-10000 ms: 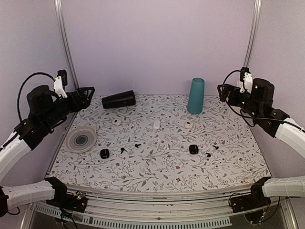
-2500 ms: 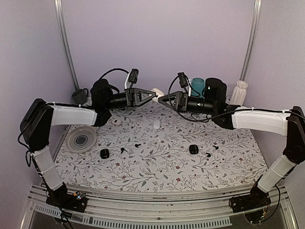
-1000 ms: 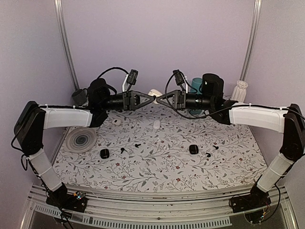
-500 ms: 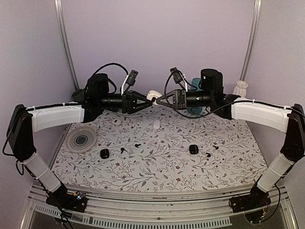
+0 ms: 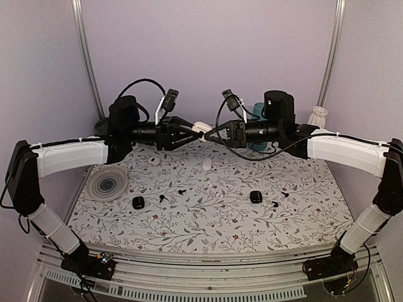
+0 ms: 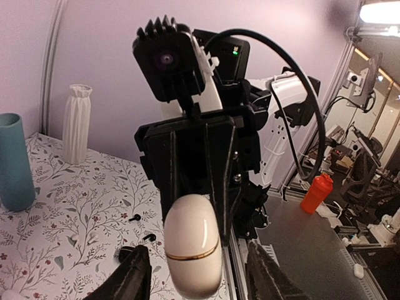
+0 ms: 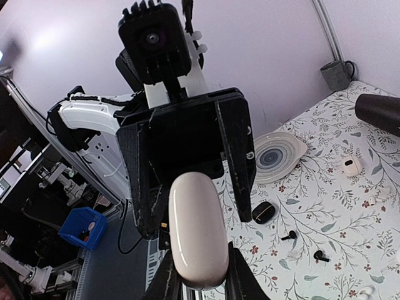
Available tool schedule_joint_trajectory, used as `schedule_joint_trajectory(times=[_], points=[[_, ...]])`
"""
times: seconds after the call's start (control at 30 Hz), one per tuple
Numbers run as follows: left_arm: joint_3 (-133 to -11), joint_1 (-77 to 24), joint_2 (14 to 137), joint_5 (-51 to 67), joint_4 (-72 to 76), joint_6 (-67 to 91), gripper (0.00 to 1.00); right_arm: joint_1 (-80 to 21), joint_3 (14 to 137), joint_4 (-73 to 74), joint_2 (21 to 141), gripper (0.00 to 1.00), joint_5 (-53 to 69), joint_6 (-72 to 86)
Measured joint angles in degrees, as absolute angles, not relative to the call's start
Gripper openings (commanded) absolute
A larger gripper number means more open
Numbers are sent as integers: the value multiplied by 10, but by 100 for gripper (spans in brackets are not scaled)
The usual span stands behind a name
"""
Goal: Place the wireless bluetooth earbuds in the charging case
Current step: Pass from the left arm to the right, then pass from the right arm to the left
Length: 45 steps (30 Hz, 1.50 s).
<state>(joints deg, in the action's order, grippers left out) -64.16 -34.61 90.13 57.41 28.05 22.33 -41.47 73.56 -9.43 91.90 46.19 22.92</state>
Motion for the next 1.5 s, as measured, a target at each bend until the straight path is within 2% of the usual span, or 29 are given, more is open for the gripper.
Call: schedule_joint_trajectory(times=[0.2, 0.6, 0.73, 0.8, 0.87, 0.93, 1.1, 1.23, 1.4, 1.5], points=[[-636, -355, 908, 589, 329, 252, 42, -426, 736, -94, 911, 4, 454, 213], [-635, -361, 910, 597, 348, 260, 37, -427, 738, -94, 906, 4, 441, 200], [-635, -361, 910, 596, 349, 264, 31, -427, 738, -94, 904, 4, 441, 199], [-635, -361, 910, 595, 350, 266, 32, -428, 738, -94, 903, 4, 441, 198], [-635, -361, 910, 595, 353, 268, 38, -428, 738, -94, 903, 4, 441, 198], [-635, -361, 910, 596, 354, 269, 41, -428, 738, -94, 902, 4, 440, 198], [-634, -361, 910, 600, 359, 275, 39, -427, 738, -94, 898, 4, 432, 196], [-633, -361, 910, 600, 362, 277, 33, -427, 738, -95, 894, 4, 431, 196], [-633, -361, 912, 600, 364, 282, 35, -427, 738, -95, 894, 4, 432, 196], [-633, -361, 915, 600, 371, 289, 32, -427, 738, -95, 894, 4, 435, 196]])
